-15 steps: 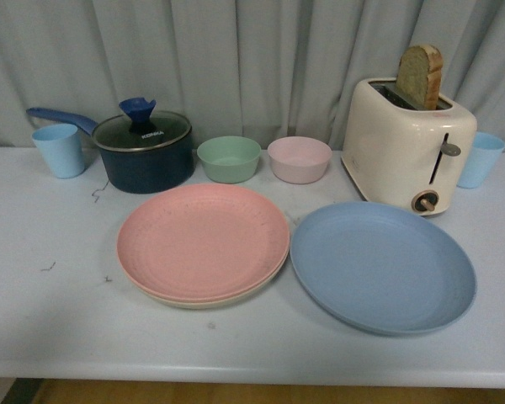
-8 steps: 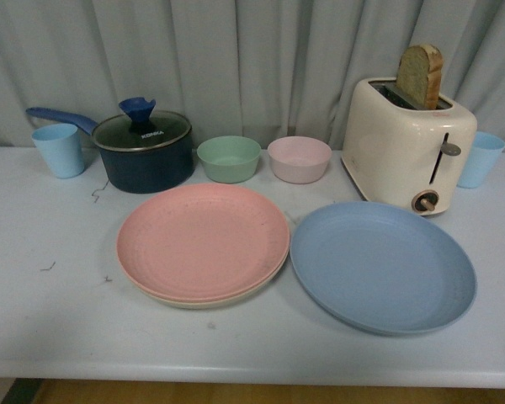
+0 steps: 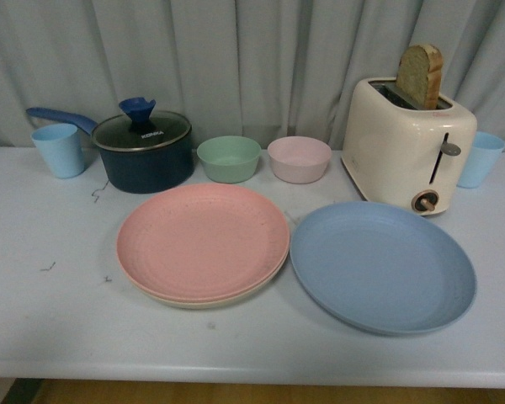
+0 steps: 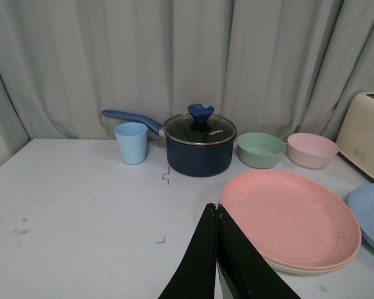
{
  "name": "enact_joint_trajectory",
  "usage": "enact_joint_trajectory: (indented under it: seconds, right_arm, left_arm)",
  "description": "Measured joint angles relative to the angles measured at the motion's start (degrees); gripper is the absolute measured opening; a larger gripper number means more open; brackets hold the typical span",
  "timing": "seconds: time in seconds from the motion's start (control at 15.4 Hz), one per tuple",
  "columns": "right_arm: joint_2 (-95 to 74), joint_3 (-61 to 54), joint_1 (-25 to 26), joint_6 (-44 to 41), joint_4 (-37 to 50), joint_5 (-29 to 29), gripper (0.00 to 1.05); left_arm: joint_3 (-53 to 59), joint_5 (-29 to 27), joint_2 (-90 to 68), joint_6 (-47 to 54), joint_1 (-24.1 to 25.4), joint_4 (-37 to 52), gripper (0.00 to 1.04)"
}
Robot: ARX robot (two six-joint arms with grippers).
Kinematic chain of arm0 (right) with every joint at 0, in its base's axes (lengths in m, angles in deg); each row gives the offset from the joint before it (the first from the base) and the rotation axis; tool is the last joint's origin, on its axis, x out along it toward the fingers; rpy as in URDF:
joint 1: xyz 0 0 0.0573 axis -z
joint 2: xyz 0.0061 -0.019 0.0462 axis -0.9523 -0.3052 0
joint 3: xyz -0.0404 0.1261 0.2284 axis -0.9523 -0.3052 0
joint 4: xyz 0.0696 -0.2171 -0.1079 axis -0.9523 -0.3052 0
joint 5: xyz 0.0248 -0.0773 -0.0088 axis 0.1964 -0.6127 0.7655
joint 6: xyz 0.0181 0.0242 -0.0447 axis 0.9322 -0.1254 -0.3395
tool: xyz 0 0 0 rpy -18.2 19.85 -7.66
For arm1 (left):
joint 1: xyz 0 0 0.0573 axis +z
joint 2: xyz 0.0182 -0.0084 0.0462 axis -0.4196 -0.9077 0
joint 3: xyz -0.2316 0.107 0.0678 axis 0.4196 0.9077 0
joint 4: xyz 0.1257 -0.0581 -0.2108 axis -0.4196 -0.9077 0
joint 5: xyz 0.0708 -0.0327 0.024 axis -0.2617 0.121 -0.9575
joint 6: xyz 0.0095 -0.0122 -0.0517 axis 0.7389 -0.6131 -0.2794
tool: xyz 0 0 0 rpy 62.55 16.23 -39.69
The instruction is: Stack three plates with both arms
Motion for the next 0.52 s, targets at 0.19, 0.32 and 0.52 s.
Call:
enact_joint_trajectory:
  seconds: [0.19,0.32,0.52]
  right_arm:
    - [0.0,0.0,0.0,0.0,0.0,0.0,0.98]
    - [0.0,0.0,0.0,0.0,0.0,0.0,0.98]
    - [0.0,0.0,0.0,0.0,0.0,0.0,0.98]
  left_arm:
    - [0.0,0.0,2.9,0.0,0.0,-2.9,0.02]
    - [0.0,0.0,4.7,0.0,0.0,-4.7,0.02]
    - [0.0,0.0,14.2,0.0,0.0,-15.2,0.02]
